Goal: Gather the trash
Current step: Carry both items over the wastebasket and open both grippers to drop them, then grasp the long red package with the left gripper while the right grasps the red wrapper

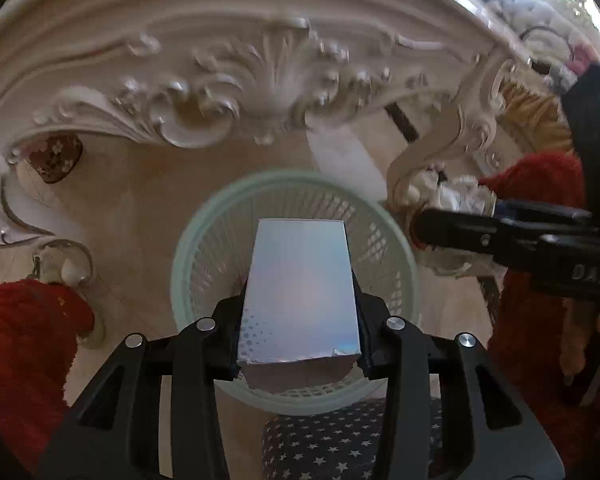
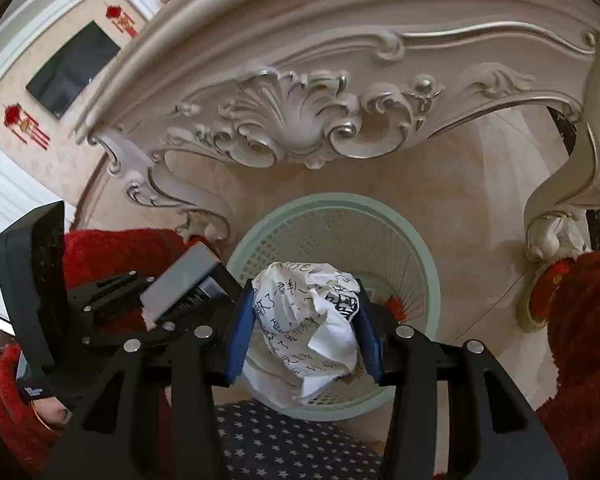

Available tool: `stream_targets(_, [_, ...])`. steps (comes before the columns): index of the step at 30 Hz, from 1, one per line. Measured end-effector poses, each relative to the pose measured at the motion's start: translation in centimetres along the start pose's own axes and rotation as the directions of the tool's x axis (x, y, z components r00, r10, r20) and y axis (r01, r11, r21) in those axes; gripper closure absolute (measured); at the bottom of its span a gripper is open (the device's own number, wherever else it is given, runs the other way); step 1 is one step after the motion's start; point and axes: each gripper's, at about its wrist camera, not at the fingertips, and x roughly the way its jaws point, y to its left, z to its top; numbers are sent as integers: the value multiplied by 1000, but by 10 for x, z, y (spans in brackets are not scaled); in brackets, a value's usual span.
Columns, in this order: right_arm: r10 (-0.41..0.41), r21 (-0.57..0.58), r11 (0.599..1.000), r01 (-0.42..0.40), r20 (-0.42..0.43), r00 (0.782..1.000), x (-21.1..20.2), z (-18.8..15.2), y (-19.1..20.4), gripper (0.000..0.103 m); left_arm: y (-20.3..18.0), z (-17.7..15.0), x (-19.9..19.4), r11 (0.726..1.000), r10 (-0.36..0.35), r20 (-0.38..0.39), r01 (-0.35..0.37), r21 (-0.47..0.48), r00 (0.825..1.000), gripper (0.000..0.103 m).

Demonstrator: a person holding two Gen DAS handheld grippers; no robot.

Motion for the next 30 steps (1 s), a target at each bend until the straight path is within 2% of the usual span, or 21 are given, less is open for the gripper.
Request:
stream_targets(2, [-9, -15, 1000, 9, -3, 1000, 4, -1, 0, 58, 2, -1, 8, 1000, -7, -33, 7, -13, 999, 60])
stream_targets(3, [-12, -18, 1000, 12, -3, 1000, 3, -3, -1, 56, 3, 0, 12, 1000, -15, -54, 14, -23, 998, 55])
stream_targets(4, [-17, -20, 1000, 17, -5, 1000, 5, -3, -1, 48, 7, -3, 14, 1000, -14, -60, 12, -28, 998, 38])
stream_targets(5, [-21, -21, 1000, 21, -4, 1000, 5, -5, -3, 42, 7, -3, 14, 1000, -1, -56, -1, -29, 998, 29])
stream_targets(7, [-52, -22, 998, 52, 11, 999, 4, -5, -5, 30, 7, -3, 14, 999, 26, -52, -27, -27, 998, 18])
stream_targets(12, [-83, -12, 996, 83, -1, 997, 13, -5, -9, 29, 13, -5, 18, 998, 25, -56, -28, -57, 998, 17])
stream_targets(19, [-87, 2, 996, 87, -20, 996, 17, -7, -12, 29, 16, -7, 21, 997, 19, -62, -23, -75, 998, 17])
stream_targets(27, [-89, 1, 996, 89, -8, 996, 14, -8, -11, 29, 18, -9, 25, 996, 44, -81, -50, -76, 996, 17])
stream_targets(30, [-84, -9, 996, 84, 23, 996, 7, -9, -9, 29, 17, -9, 23, 996, 59, -71, -64, -68, 996, 17])
